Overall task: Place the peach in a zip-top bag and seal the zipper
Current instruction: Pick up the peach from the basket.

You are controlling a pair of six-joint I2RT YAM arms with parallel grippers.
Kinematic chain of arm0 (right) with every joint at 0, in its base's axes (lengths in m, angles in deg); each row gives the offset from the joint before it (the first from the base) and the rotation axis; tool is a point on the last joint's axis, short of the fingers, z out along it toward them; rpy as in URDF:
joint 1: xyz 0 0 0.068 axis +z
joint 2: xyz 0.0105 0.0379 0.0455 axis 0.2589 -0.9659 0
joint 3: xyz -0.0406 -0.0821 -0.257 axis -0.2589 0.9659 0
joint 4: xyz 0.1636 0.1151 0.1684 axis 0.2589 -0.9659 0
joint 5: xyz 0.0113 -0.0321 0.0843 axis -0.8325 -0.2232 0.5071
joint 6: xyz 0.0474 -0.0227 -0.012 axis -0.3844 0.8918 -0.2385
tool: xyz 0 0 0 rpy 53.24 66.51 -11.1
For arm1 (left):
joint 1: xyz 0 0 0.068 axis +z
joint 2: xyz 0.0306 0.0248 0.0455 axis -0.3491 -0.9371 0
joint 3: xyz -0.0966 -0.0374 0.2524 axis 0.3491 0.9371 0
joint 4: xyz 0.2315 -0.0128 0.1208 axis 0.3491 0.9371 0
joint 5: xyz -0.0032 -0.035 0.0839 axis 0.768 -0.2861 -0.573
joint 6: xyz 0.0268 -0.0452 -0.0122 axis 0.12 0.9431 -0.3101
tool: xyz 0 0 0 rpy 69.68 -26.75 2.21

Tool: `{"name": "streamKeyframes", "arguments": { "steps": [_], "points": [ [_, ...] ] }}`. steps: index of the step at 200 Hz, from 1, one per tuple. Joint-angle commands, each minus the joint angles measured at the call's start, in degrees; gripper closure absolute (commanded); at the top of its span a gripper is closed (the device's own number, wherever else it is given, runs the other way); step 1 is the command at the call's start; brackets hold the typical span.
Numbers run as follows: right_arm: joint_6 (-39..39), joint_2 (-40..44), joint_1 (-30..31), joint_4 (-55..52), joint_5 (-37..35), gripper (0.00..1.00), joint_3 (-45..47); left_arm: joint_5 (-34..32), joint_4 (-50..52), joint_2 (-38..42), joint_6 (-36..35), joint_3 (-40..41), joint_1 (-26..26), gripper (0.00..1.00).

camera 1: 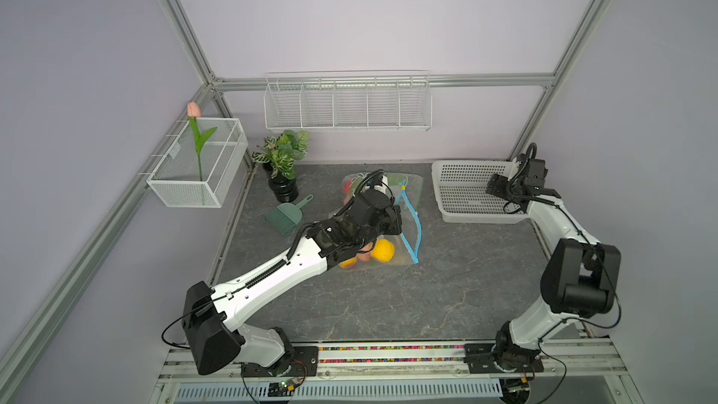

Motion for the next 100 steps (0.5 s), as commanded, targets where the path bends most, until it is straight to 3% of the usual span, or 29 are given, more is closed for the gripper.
{"name": "streamKeyframes", "arguments": {
  "steps": [1,100],
  "points": [
    [-1.41,-4.14,-1.18,-1.44,-1.69,0.16,-3.89,-1.41,1.11,1.02,-0.65,0.20,0.40,1.00],
    [-3.39,-23.64,-2.97,-10.98,-4.53,0.15,-24.69,-1.55,1.92,0.45,-1.49,-0.47,1.01,1.00]
  ]
}}
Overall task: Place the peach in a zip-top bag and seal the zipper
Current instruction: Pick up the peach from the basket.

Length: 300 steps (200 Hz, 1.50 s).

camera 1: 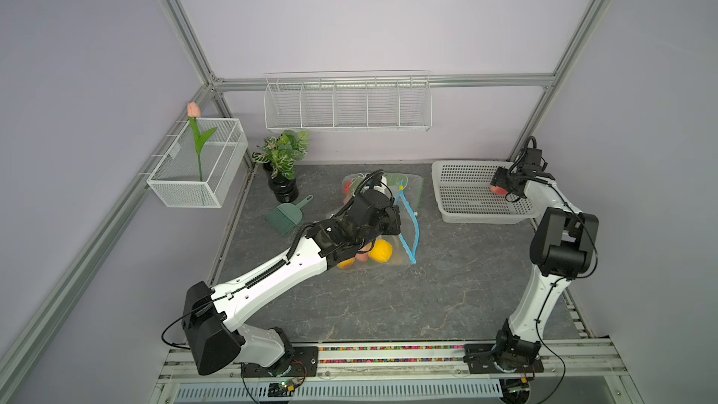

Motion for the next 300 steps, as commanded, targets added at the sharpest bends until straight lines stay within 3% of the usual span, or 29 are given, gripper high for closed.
{"name": "streamKeyframes", "arguments": {
  "steps": [1,180,226,257,300],
  "points": [
    [-1.62,-3.33,-0.21,-4.35,-1.29,0.15,-4.03,-0.90,1.20,0.47,-0.72,-0.49,0.59,1.00],
    [-4.75,-19.93,-0.25,-10.78,-1.83,0.18,-24.94,-0.88,1.34,-0.04,-1.07,-0.86,0.94,1.00],
    [-4.90,-20.91,-0.29,-11.50,-1.85,0.20,-25.61,-0.88,1.30,0.09,-0.97,-0.69,0.93,1.00],
    [-4.73,-20.78,-0.25,-11.60,-0.75,0.28,-25.47,-0.93,1.28,0.12,-0.98,-0.60,0.93,1.00],
    [-4.29,-19.03,-0.27,-11.46,0.05,0.32,-24.34,-0.55,1.08,-0.04,-0.72,-0.25,0.95,1.00]
  ]
}}
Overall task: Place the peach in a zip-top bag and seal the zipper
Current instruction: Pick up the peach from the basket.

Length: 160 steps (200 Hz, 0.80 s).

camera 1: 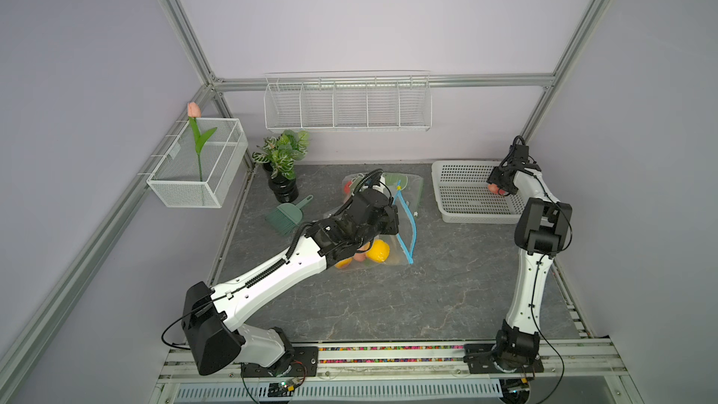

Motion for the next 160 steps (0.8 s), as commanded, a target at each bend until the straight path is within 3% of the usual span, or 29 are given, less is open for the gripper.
{"name": "streamKeyframes", "arguments": {
  "steps": [1,51,160],
  "points": [
    [-0.87,1.65,-0.28,-0.99,1.36,0.32,0.45,-0.54,0.21,-0.02,-0.02,-0.20,0.31,1.00],
    [-0.19,9.39,-0.25,3.78,3.45,0.32,9.15,-0.82,0.03,0.12,-0.07,0.02,0.29,1.00],
    [-1.16,37.35,1.19,16.98,15.66,0.33,38.53,-0.37,0.03,0.12,-0.65,0.54,0.36,1.00]
  ]
}}
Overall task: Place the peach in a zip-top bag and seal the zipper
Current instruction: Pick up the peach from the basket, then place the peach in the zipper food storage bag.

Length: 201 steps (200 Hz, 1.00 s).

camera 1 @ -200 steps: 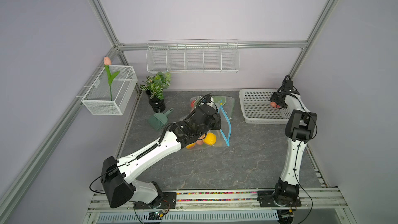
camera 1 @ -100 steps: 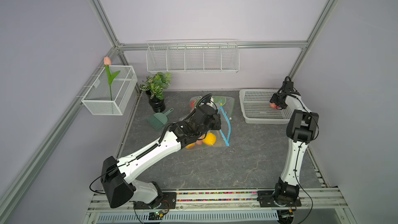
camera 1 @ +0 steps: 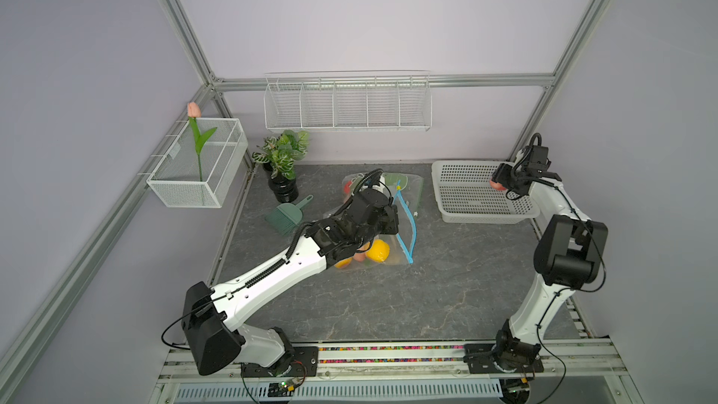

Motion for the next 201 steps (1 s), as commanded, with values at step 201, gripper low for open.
{"name": "streamKeyframes", "arguments": {
  "steps": [201],
  "points": [
    [-3.74,41.22,27.22,12.85,21.68,0.33,33.16,2.65,-1.37,-5.57,2.04,-2.49,0.34,1.00]
  ]
}}
